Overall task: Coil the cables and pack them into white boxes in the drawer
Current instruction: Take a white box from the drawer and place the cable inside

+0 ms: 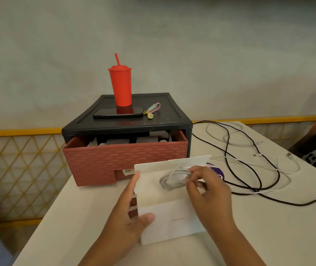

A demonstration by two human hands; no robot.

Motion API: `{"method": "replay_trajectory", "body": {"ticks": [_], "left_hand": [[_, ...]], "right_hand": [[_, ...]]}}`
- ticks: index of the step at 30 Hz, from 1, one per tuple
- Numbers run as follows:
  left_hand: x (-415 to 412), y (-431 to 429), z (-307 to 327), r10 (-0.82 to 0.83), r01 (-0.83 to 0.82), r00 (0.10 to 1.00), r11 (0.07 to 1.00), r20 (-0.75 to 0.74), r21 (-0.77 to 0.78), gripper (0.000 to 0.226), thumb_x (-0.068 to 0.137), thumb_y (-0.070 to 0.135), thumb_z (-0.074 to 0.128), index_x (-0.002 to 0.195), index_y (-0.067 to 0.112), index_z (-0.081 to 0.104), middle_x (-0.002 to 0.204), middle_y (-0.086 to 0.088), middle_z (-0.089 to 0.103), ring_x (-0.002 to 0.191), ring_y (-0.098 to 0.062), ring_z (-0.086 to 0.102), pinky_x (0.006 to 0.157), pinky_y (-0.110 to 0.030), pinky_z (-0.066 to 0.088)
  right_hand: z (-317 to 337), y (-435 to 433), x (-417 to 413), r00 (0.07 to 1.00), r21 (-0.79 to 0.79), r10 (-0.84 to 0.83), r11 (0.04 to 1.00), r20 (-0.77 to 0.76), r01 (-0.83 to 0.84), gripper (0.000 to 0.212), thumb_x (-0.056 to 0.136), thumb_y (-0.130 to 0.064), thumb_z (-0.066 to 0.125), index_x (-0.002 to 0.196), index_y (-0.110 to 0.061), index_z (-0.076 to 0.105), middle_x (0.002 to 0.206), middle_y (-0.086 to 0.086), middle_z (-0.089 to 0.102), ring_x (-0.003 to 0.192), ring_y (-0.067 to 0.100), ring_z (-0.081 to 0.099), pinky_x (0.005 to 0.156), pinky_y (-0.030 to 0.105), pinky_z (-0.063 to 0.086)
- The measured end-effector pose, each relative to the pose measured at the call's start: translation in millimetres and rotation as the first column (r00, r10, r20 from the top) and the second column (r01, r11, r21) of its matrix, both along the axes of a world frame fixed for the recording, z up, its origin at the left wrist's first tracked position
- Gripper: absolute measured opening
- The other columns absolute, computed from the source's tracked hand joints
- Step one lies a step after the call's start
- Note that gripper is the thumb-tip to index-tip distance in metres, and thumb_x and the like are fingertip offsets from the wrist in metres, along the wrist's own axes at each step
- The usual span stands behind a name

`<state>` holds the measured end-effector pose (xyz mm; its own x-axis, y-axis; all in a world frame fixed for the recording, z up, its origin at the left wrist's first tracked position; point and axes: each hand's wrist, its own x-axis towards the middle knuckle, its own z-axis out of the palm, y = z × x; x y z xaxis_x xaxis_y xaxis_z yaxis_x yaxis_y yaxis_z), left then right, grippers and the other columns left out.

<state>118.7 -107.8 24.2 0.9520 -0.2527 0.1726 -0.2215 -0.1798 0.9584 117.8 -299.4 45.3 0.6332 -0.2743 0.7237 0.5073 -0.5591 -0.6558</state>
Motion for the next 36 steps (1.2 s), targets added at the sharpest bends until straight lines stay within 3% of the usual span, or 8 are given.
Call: {"method": "replay_trajectory", "body": {"ticks": [6,13,20,24,28,30,33,36], "left_hand": [[-2,0,-2,0.004,-0.005,0.999,1.0,0.049,0.024,0.083,0.082,0.011,0.069,0.122,0.067,0.022,0.131,0.015,0.049,0.106,0.006,0.055,0.077,-0.011,0.049],[-1,-1,-2,0.009,-0.011,0.999,0.999,0.047,0.045,0.084,0.083,0.011,0.067,0.118,0.072,0.021,0.134,0.017,0.045,0.116,-0.006,0.052,0.083,-0.018,0.051],[3,5,-1,0.054,-0.059,0.996,0.994,0.066,0.087,0.081,0.084,0.016,0.066,0.115,0.071,0.015,0.14,0.01,0.041,0.122,-0.015,0.047,0.094,-0.025,0.046],[5,11,-1,0.074,-0.084,0.993,0.992,0.095,0.099,0.084,0.085,0.015,0.065,0.113,0.078,0.017,0.145,0.01,0.036,0.129,-0.015,0.041,0.1,-0.028,0.042],[6,17,0,0.117,-0.124,0.989,0.989,0.091,0.081,0.081,0.087,0.009,0.061,0.119,0.07,0.019,0.144,0.009,0.037,0.13,-0.012,0.038,0.102,-0.028,0.038],[7,19,1,0.133,-0.14,0.987,0.987,0.094,0.075,0.078,0.088,0.008,0.06,0.121,0.067,0.02,0.143,0.011,0.036,0.128,-0.006,0.038,0.104,-0.027,0.035],[10,22,0,0.13,-0.135,0.988,0.989,0.081,0.065,0.076,0.089,0.008,0.058,0.121,0.065,0.019,0.138,0.015,0.037,0.117,0.01,0.04,0.098,-0.021,0.036],[16,25,-7,0.116,-0.117,0.993,0.993,0.034,0.026,0.074,0.092,0.01,0.053,0.125,0.062,0.014,0.141,0.017,0.038,0.127,-0.001,0.04,0.102,-0.025,0.035]], "right_hand": [[-7,10,-1,0.997,-0.409,0.072,0.91,-0.012,-0.071,0.009,0.074,-0.015,0.05,0.071,-0.02,0.057,0.067,-0.009,0.06,0.059,0.009,0.049,0.054,0.025,0.044],[-3,14,-9,0.977,-0.549,0.06,0.819,-0.203,-0.165,0.028,0.081,-0.043,0.039,0.08,-0.024,0.059,0.069,-0.011,0.063,0.059,0.01,0.055,0.051,0.023,0.041],[-3,7,-6,0.974,-0.668,-0.108,0.742,-0.199,-0.054,0.031,0.075,-0.048,0.047,0.065,-0.024,0.065,0.087,-0.008,0.06,0.064,0.012,0.055,0.06,0.026,0.045],[-4,2,-4,0.988,-0.642,-0.085,0.766,-0.131,-0.019,0.028,0.076,-0.042,0.049,0.073,-0.021,0.068,0.077,-0.009,0.062,0.068,0.015,0.055,0.069,0.029,0.049],[-8,-3,0,0.978,-0.553,-0.156,0.831,-0.138,0.055,0.026,0.076,-0.037,0.055,0.09,-0.021,0.069,0.101,-0.003,0.062,0.091,0.022,0.058,0.069,0.028,0.048],[-10,-7,4,0.947,-0.465,-0.218,0.881,-0.238,0.086,0.035,0.079,-0.03,0.064,0.113,-0.023,0.062,0.123,-0.001,0.051,0.11,0.023,0.049,0.078,0.024,0.042],[-16,-9,6,0.878,-0.229,-0.078,0.973,-0.472,-0.037,0.062,0.082,-0.029,0.065,0.138,-0.028,0.036,0.138,-0.008,0.036,0.123,0.011,0.037,0.09,0.017,0.03],[-22,-4,9,0.8,-0.026,0.089,0.991,-0.593,-0.13,0.071,0.086,-0.028,0.061,0.145,-0.031,0.021,0.145,-0.011,0.035,0.13,0.009,0.036,0.096,0.017,0.028]]}}
